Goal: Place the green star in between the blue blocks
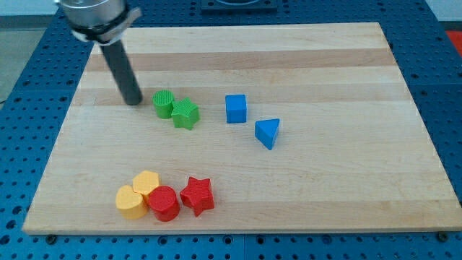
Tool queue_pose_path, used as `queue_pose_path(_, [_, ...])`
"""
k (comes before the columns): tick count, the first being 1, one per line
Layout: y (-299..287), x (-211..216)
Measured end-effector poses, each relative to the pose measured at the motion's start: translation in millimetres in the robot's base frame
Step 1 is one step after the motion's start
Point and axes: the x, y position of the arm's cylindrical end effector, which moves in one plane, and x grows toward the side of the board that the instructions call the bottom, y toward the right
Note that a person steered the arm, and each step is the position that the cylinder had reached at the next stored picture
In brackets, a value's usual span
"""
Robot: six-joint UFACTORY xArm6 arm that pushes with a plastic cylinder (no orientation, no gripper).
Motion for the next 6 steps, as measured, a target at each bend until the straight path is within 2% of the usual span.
queue_pose_path(1, [67.6,26.8])
queue_pose_path(2, [83.7,28.4])
queue_pose_path(3, [41.4,40.9])
queue_pose_path(4, [71.3,86.5])
queue_pose_path(6, [148.4,92.9])
